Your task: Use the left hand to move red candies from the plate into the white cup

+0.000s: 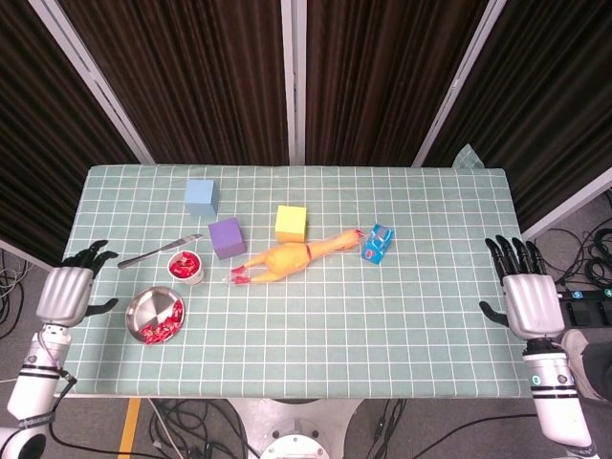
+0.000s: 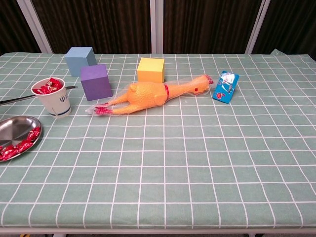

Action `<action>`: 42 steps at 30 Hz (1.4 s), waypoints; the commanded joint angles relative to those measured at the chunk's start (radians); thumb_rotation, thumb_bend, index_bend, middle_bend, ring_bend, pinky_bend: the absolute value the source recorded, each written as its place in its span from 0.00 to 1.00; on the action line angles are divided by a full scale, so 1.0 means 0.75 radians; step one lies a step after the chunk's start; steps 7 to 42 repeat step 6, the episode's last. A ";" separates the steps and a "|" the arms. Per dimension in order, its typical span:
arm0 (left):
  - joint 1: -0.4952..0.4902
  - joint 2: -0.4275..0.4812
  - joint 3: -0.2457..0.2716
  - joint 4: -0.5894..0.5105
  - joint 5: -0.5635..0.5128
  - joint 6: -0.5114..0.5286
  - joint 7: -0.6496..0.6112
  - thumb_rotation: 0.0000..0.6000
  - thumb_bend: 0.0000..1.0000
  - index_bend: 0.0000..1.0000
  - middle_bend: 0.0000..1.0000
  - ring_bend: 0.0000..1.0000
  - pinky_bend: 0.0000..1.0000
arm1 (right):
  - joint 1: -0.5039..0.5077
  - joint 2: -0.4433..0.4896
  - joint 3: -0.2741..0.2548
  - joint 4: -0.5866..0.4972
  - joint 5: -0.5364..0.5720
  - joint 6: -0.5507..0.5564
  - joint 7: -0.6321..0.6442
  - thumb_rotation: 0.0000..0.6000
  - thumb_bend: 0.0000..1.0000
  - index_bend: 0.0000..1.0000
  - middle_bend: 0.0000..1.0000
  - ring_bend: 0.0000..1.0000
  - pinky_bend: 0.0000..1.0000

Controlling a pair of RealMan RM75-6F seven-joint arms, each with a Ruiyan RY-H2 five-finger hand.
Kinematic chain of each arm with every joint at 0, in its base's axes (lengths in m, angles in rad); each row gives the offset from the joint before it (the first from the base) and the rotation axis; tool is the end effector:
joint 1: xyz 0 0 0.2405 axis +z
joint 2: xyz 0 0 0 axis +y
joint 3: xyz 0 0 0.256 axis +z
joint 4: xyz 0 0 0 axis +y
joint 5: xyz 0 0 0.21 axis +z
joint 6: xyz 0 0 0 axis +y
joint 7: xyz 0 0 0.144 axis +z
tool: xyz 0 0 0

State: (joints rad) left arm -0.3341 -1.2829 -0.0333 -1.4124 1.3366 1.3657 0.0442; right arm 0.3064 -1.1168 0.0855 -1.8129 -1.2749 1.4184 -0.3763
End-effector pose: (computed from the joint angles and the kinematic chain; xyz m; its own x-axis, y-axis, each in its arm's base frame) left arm -0.3086 0.2604 0.1159 0.4546 0.0284 0.8902 0.8895 -0.0658 -0.4521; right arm -0.2523 -0.2432 0.1460 0.5287 0.0007 0.8488 -0.8485 -0.0287 0.5285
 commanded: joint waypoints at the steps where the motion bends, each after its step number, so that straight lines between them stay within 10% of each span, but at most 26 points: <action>1: 0.016 0.019 0.002 -0.011 0.011 0.005 -0.012 1.00 0.03 0.31 0.22 0.26 0.35 | -0.022 0.001 -0.005 0.002 -0.018 0.021 0.007 1.00 0.10 0.05 0.04 0.00 0.00; 42: 0.023 0.028 -0.008 -0.013 0.024 -0.008 -0.025 1.00 0.03 0.31 0.23 0.26 0.35 | -0.029 -0.007 0.004 0.013 -0.024 0.014 0.011 1.00 0.10 0.05 0.04 0.00 0.00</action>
